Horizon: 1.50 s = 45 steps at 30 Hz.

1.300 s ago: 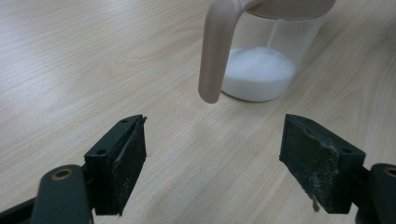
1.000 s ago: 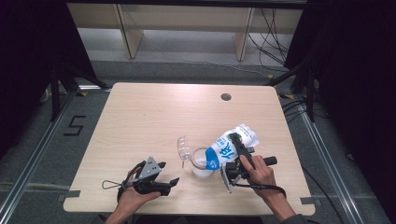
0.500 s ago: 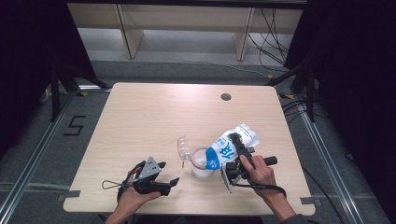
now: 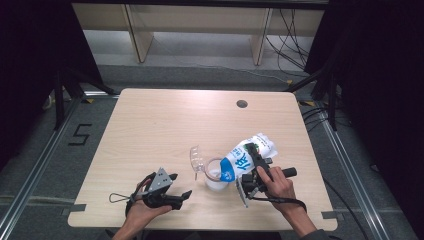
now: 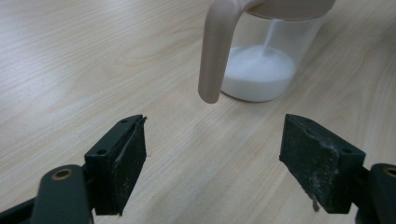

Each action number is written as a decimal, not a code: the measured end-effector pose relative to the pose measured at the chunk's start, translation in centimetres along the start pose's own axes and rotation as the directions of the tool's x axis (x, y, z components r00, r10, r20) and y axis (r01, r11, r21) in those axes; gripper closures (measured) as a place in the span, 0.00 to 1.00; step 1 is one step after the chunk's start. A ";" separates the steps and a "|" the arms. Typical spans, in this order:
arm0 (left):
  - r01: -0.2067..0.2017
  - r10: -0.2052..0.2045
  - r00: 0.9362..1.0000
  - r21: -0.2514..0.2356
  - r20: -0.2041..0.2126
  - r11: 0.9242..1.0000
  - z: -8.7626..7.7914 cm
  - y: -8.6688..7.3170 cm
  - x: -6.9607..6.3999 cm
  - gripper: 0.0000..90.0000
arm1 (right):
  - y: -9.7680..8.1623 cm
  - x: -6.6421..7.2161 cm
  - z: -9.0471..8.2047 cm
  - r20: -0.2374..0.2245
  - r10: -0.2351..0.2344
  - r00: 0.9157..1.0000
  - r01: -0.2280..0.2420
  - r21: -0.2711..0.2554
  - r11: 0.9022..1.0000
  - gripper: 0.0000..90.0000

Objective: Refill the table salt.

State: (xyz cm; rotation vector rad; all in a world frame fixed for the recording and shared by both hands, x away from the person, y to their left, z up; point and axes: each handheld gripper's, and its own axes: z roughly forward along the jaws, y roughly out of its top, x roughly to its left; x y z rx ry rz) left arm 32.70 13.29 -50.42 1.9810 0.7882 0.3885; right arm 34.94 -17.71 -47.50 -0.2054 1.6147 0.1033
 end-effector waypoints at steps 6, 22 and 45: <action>0.001 -0.001 1.000 -0.001 0.000 1.000 0.0 0.0 0.0 0.25 | 0.0 -0.1 0.0 0.007 -0.013 1.000 0.013 -0.008 1.000 0.74; -0.001 0.001 1.000 0.000 -0.001 1.000 0.0 0.0 0.0 0.25 | 0.0 0.0 0.1 0.014 -0.007 1.000 0.008 -0.024 1.000 0.75; 0.004 -0.003 1.000 -0.006 0.005 1.000 0.1 0.0 0.0 0.25 | 0.0 -0.1 0.1 0.019 -0.017 1.000 0.018 -0.031 0.999 0.76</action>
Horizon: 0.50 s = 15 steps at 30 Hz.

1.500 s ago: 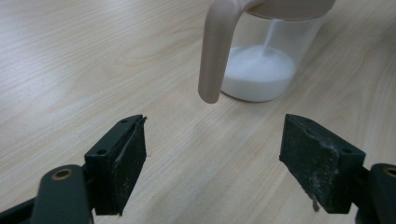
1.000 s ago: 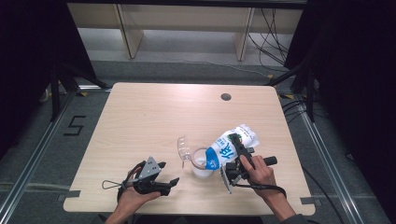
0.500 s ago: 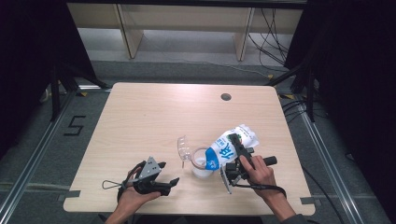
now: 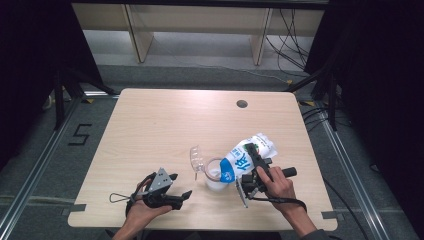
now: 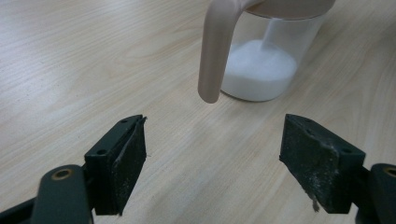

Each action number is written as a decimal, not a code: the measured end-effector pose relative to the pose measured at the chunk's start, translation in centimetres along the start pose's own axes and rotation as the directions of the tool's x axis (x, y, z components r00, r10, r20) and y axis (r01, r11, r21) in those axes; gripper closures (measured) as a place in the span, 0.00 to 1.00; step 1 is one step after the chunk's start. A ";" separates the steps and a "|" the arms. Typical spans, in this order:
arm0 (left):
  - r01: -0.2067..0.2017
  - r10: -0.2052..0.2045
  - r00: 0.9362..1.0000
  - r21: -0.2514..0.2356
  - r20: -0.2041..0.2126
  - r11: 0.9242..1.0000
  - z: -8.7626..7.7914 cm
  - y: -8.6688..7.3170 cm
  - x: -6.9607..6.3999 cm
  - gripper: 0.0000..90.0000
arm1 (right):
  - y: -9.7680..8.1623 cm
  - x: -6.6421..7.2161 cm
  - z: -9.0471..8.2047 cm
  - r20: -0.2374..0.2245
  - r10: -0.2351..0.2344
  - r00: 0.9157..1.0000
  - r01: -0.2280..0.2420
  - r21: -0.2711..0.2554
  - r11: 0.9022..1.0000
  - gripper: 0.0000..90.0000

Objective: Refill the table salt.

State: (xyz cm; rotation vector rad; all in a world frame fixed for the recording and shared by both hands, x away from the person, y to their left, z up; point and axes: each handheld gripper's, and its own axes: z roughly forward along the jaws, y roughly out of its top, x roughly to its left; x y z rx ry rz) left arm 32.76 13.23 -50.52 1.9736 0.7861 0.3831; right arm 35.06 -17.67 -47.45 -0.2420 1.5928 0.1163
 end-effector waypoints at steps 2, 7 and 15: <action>0.002 -0.002 1.000 -0.005 -0.003 1.000 0.0 0.0 -0.1 0.25 | 0.0 0.0 0.0 -0.001 0.002 1.000 -0.002 0.001 1.000 0.76; -0.015 0.015 1.000 0.000 0.000 1.000 0.0 0.0 0.1 0.25 | 0.0 0.0 0.0 -0.001 0.002 1.000 -0.002 0.000 1.000 0.77; -0.015 0.015 1.000 -0.002 -0.003 1.000 0.0 0.0 0.1 0.25 | 0.0 0.0 0.0 -0.007 0.001 1.000 -0.001 0.006 1.000 0.77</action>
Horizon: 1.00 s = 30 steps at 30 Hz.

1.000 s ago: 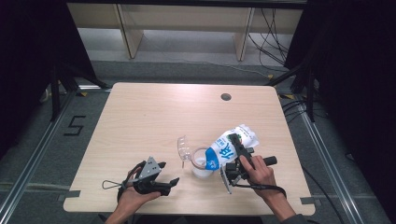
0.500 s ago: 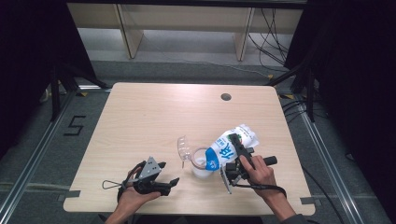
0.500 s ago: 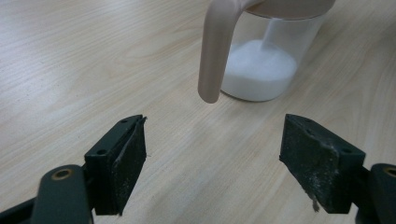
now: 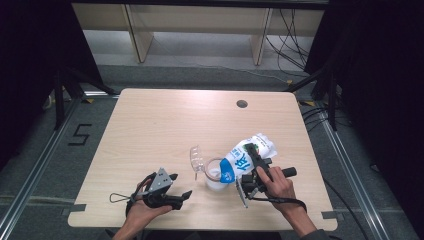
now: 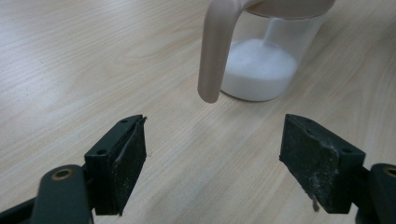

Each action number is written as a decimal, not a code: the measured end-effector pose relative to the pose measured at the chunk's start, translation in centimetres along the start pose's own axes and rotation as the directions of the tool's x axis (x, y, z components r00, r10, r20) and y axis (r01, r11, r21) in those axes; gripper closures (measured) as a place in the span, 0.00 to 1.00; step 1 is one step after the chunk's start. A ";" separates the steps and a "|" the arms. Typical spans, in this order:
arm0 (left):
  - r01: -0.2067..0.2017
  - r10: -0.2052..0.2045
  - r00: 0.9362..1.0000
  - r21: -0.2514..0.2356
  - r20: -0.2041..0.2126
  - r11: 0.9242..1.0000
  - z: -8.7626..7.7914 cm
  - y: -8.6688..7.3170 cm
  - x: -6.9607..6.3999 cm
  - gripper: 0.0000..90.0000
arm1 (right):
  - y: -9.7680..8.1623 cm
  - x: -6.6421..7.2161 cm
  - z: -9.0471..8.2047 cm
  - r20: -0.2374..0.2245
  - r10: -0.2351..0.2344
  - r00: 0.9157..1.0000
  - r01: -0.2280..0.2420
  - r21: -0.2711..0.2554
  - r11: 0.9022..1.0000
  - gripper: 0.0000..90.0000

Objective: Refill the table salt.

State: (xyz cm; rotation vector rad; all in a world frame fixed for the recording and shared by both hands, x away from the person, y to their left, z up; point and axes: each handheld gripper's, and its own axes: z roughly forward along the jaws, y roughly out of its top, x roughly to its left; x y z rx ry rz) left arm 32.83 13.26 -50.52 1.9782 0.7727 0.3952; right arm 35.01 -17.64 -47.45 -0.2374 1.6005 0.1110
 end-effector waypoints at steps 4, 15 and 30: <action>0.010 -0.010 1.000 0.002 0.001 1.000 0.0 0.0 -0.1 0.25 | 0.0 0.0 0.0 0.000 0.002 1.000 -0.002 0.000 1.000 0.77; 0.025 -0.025 1.000 0.003 0.002 1.000 0.0 0.0 -0.1 0.25 | 0.0 0.1 0.0 -0.005 -0.003 1.000 0.003 -0.002 1.000 0.78; 0.011 -0.011 1.000 -0.001 0.006 1.000 0.0 0.0 -0.1 0.25 | 0.1 0.0 -0.1 -0.015 0.005 1.000 -0.004 0.015 1.000 0.78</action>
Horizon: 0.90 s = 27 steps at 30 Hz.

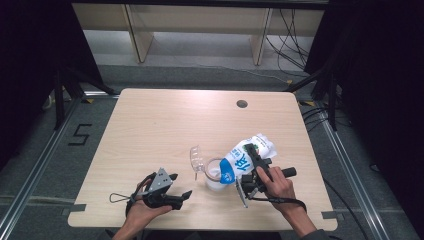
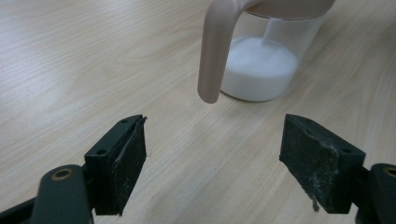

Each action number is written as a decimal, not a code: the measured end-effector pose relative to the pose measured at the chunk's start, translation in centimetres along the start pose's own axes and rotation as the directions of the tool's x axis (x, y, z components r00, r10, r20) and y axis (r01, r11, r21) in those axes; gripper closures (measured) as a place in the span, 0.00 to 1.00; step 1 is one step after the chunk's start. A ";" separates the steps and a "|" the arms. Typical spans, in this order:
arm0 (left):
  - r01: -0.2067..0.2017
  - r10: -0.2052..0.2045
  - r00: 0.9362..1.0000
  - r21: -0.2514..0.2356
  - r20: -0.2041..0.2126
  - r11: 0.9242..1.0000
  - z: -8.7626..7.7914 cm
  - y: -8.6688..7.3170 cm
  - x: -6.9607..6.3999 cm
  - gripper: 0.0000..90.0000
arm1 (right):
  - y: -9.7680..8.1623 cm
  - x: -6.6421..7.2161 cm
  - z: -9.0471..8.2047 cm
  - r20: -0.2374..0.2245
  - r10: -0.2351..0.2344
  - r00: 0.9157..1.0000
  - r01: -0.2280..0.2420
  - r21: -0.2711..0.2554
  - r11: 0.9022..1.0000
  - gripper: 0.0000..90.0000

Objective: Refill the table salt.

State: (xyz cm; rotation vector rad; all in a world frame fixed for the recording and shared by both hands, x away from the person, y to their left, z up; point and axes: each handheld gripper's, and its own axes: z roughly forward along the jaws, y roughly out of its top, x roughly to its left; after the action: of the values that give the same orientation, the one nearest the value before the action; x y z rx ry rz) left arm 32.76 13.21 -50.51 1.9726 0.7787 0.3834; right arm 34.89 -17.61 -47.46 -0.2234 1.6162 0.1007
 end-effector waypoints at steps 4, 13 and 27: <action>-0.005 0.005 1.000 0.000 0.000 1.000 0.0 0.0 0.0 0.25 | -0.1 0.0 0.1 0.008 -0.005 1.000 0.005 -0.019 1.000 0.78; 0.013 -0.013 1.000 0.002 -0.003 1.000 0.0 0.0 -0.1 0.25 | 0.0 0.0 0.1 0.007 0.003 1.000 -0.003 -0.013 1.000 0.79; 0.012 -0.012 1.000 0.004 -0.005 1.000 0.0 0.0 0.0 0.25 | 0.0 0.0 0.0 0.005 0.001 1.000 -0.001 -0.008 1.000 0.79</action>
State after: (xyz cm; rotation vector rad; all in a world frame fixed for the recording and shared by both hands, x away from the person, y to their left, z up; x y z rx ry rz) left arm 32.71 13.20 -50.52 1.9702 0.7952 0.3802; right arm 34.94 -17.63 -47.44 -0.2289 1.6117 0.1086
